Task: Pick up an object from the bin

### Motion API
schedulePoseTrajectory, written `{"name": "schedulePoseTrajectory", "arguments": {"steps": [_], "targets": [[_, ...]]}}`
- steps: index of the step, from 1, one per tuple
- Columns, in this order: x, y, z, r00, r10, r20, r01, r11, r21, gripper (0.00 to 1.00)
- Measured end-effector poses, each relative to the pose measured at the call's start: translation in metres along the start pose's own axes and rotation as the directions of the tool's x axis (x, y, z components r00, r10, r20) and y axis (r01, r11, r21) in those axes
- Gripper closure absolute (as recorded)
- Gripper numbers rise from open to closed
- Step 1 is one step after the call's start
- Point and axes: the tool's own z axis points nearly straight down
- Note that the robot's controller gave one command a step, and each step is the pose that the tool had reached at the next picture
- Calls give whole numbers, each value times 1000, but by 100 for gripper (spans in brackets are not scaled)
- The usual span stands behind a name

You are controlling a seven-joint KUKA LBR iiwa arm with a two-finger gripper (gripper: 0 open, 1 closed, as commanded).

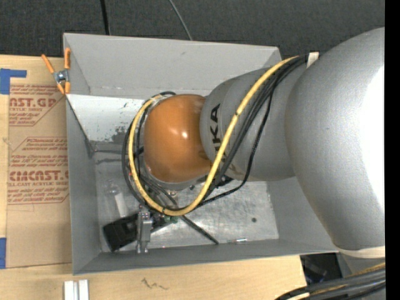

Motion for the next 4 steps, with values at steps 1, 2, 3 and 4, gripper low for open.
{"name": "schedulePoseTrajectory", "arguments": {"steps": [1, 2, 3, 4], "targets": [[-2, -1, -4, 1000, 2, 7, -2, 1000, -2, 0], [-3, 1, 72, 957, -289, 32, 290, 957, -1, 100], [-3, 1, 72, 957, -289, 32, 290, 957, -1, 100], [-3, 21, -34, 962, -273, 4, 273, 962, 1, 100]]}}
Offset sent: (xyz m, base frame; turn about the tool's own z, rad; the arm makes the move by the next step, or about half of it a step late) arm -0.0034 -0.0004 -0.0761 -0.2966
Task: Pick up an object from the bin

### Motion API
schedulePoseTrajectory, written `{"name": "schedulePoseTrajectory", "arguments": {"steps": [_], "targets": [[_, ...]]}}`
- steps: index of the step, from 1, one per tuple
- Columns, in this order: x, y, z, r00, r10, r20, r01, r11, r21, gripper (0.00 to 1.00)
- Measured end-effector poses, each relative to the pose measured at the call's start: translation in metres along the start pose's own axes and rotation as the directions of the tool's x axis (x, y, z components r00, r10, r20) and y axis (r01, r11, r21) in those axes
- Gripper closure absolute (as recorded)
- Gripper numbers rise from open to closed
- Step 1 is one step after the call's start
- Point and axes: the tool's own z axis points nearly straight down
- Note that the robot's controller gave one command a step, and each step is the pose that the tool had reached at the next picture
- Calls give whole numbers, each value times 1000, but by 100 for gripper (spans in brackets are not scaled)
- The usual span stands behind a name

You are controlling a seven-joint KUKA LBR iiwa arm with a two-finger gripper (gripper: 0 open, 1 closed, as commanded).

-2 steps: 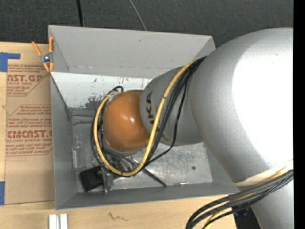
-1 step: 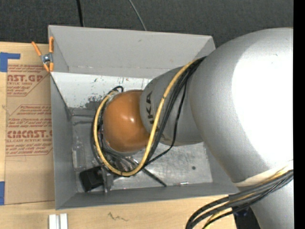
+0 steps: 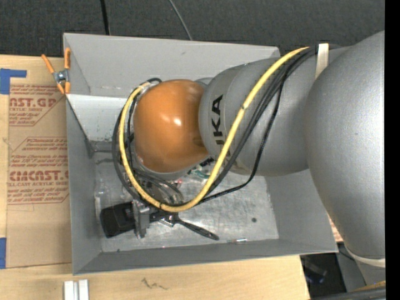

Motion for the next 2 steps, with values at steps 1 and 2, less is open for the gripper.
{"name": "schedulePoseTrajectory", "arguments": {"steps": [1, 2], "targets": [[0, 0, 0, 1000, 0, 0, 0, 1000, 0, 100], [9, 4, -63, 1000, -10, -5, 10, 1000, 2, 100]]}}
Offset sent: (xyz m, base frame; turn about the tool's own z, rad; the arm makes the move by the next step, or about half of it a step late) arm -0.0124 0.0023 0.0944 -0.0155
